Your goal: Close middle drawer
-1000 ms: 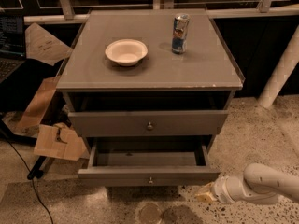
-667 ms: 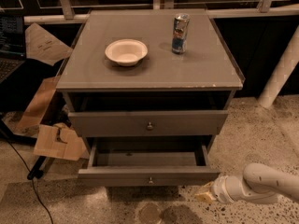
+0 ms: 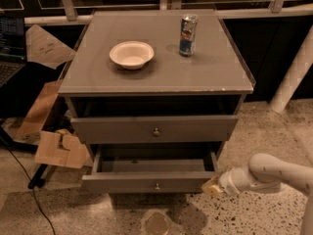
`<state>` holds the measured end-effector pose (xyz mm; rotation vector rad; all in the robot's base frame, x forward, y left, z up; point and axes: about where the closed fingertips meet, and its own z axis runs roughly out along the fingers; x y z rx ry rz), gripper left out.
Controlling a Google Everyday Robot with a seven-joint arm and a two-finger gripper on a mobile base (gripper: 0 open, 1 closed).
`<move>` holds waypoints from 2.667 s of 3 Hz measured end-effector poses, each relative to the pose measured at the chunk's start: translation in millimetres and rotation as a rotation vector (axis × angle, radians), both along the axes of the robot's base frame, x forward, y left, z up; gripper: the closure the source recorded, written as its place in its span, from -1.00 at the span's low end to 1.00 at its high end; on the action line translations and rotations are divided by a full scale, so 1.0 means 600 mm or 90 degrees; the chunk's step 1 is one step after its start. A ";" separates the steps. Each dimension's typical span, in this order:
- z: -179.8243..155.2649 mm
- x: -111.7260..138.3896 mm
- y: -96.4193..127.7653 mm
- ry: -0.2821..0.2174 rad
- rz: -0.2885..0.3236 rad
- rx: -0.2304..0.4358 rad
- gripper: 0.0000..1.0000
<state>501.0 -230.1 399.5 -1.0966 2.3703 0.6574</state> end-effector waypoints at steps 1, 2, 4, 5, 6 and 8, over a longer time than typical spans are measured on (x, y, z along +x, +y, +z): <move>0.000 -0.001 0.000 0.000 0.000 0.000 1.00; 0.004 0.047 -0.007 -0.017 -0.007 -0.005 1.00; 0.008 0.097 -0.005 -0.031 -0.012 -0.015 1.00; 0.008 0.093 -0.006 -0.031 -0.012 -0.015 0.69; 0.019 0.160 0.002 -0.047 -0.018 -0.032 0.23; 0.019 0.191 0.005 -0.051 -0.022 -0.038 -0.72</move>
Offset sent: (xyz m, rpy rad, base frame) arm 0.0845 -0.0165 0.0095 -0.0283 -0.0845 -0.0419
